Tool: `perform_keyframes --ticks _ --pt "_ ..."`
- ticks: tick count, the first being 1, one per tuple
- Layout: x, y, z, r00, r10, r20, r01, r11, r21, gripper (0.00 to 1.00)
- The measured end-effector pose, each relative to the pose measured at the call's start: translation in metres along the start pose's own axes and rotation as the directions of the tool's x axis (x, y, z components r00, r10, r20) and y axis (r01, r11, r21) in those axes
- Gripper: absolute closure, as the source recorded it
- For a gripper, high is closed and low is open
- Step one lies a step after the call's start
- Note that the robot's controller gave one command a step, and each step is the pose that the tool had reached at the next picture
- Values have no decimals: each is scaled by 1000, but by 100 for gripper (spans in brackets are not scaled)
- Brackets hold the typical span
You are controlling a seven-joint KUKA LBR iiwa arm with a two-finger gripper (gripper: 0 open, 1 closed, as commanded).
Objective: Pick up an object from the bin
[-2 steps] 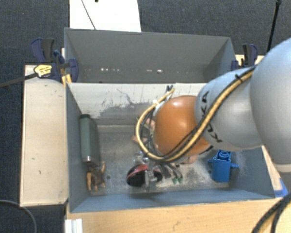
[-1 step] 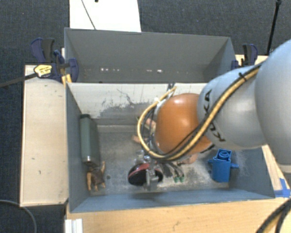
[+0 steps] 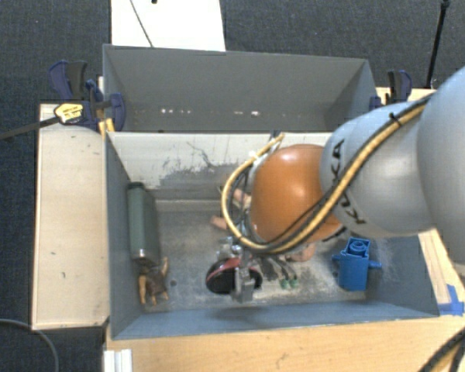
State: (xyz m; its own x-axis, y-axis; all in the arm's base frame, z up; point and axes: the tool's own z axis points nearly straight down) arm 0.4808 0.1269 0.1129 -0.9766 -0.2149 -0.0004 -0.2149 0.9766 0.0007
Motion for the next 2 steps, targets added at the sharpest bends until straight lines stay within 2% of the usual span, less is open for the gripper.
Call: perform_keyframes --ticks 1,2 --pt "-1 0 -9 1000 1 2 -1 1000 0 100" --pt "0 0 -18 1000 3 -3 -3 1000 1 100"
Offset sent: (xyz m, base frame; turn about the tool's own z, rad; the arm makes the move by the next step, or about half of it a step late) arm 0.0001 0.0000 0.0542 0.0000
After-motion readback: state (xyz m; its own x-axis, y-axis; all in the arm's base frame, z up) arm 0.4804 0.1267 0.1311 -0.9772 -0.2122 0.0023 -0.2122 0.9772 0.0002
